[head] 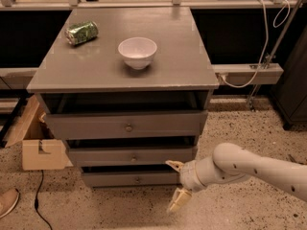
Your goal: Open bottom drawer
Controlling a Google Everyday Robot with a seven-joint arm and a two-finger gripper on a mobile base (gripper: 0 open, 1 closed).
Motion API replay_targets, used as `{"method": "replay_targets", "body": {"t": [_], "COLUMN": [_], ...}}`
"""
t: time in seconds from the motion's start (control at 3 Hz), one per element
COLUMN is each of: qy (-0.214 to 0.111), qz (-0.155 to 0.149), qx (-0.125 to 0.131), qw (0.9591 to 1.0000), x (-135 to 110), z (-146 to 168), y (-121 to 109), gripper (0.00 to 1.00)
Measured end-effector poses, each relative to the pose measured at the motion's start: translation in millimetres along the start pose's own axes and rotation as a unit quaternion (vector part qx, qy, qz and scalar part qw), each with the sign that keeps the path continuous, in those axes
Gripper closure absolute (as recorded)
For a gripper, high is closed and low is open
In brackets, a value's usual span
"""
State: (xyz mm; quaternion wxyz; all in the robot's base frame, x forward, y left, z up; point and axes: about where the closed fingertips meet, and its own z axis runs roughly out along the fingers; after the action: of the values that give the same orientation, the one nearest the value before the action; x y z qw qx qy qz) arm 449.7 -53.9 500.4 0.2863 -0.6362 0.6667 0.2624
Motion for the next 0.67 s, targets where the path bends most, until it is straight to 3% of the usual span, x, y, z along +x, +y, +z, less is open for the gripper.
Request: {"method": "replay_targets", "body": {"t": [0.33, 0.67], "qy": [0.0, -0.001], "qz": [0.0, -0.007], "qx": [0.0, 0.0], "qw": [1.0, 1.0], "x": [0.0, 9.1], "z": [0.0, 27.7], "y": [0.0, -5.4], "gripper": [0.0, 0.0]}}
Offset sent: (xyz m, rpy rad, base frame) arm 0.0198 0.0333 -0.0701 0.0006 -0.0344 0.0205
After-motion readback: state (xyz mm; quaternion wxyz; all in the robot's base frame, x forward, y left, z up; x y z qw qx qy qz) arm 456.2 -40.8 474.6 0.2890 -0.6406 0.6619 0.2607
